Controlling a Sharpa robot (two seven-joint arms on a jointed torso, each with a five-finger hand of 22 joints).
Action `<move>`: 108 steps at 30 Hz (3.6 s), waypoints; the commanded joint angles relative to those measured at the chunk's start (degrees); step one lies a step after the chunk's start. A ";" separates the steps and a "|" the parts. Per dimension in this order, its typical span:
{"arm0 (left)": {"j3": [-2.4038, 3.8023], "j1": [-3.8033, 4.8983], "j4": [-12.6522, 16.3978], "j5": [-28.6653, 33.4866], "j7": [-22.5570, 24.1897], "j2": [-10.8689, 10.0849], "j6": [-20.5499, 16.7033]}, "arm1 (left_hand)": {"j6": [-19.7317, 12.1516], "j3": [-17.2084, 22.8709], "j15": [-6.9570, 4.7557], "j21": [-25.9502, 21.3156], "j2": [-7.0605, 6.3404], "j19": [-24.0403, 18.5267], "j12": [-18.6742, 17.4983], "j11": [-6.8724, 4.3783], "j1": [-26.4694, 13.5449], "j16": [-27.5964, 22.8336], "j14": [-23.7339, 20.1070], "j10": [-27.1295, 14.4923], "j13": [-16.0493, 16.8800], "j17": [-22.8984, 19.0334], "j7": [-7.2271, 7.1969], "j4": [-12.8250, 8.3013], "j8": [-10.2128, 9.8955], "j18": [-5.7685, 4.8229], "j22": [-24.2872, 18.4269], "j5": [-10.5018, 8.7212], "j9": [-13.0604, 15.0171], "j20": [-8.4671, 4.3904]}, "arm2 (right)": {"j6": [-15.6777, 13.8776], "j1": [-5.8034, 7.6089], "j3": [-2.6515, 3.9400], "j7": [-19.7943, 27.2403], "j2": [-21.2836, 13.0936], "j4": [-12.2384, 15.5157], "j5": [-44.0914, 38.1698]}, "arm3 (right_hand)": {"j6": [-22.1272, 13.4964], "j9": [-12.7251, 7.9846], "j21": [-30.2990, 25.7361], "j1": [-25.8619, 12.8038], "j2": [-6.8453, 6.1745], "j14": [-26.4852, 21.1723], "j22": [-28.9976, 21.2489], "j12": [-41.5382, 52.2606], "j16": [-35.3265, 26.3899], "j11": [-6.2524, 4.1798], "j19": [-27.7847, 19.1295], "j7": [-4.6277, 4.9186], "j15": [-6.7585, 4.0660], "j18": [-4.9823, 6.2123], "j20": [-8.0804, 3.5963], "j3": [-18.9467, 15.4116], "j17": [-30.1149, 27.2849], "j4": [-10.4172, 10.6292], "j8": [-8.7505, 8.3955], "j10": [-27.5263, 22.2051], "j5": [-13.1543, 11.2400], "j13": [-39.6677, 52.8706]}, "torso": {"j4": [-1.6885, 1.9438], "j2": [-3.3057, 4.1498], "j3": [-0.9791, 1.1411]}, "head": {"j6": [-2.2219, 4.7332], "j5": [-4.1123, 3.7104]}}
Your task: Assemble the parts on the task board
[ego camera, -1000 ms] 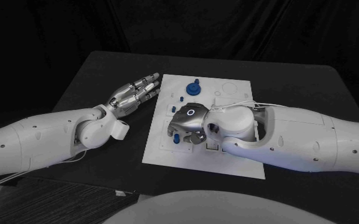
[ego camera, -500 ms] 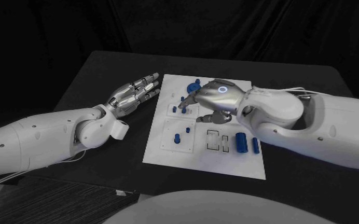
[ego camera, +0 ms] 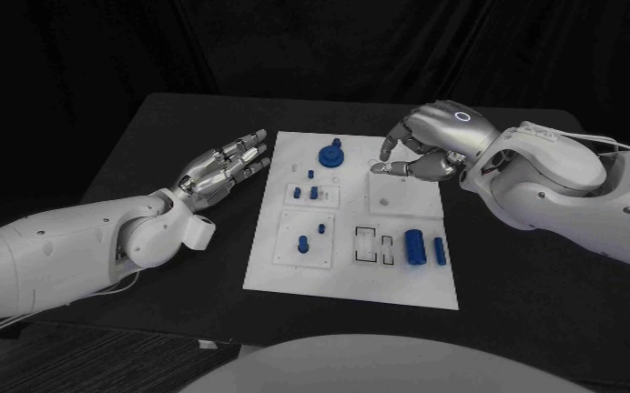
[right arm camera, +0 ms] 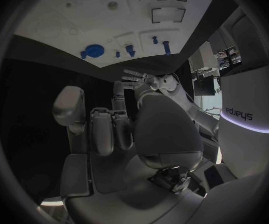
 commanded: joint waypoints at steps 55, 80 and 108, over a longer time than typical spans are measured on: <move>0.05 -0.10 0.27 0.03 1.85 0.21 0.28 | 1.61 2.08 0.21 -0.84 0.02 0.65 1.62 0.66 1.00 -0.55 0.47 0.25 -0.34 -0.44 0.03 -0.96 1.12 0.31 -0.30 1.10 0.62 0.11 | 39.48 -3.13 0.00 -32.45 -0.25 0.54 21.93 | 9.26 6.99 7.47 -17.02 2.24 6.17 9.45 1.36 2.58 -1.85 -1.88 -2.00 -2.18 -2.10 -1.80 -7.12 15.69 -0.26 -1.19 6.11 7.41 15.65 | -0.04 -0.02 -0.01 | -0.01 -1.29; 0.05 -0.22 0.06 0.03 0.93 0.40 0.85 | 1.53 2.10 0.29 -0.82 -0.03 0.67 1.54 0.86 1.06 -0.55 0.47 0.23 -0.36 -0.44 0.22 -1.01 1.12 0.32 -0.27 1.12 0.60 0.18 | 34.38 -6.03 0.01 -32.13 2.07 -1.36 21.84 | 5.55 10.69 1.69 -9.29 2.12 6.17 8.00 1.36 2.58 -0.74 -4.47 -0.97 -1.11 -1.03 -0.59 -6.98 15.69 -1.33 -3.06 6.11 19.39 15.65 | 0.00 0.03 -0.03 | -0.01 -1.03; 0.05 -0.35 -0.38 0.03 0.36 0.73 1.20 | 1.60 2.17 0.38 -0.82 -0.03 0.67 1.50 1.02 1.17 -0.55 0.47 0.22 -0.37 -0.44 0.42 -1.11 1.15 0.32 -0.27 1.17 0.61 0.27 | 19.49 -4.11 0.03 -31.24 0.72 1.09 49.58 | 0.10 25.22 -2.83 -6.59 0.94 5.00 7.17 1.36 0.24 -1.52 -5.47 -1.78 -1.73 -0.38 -1.19 0.19 13.88 -4.01 3.26 6.11 39.54 15.65 | -0.02 0.02 -0.01 | -0.01 -0.42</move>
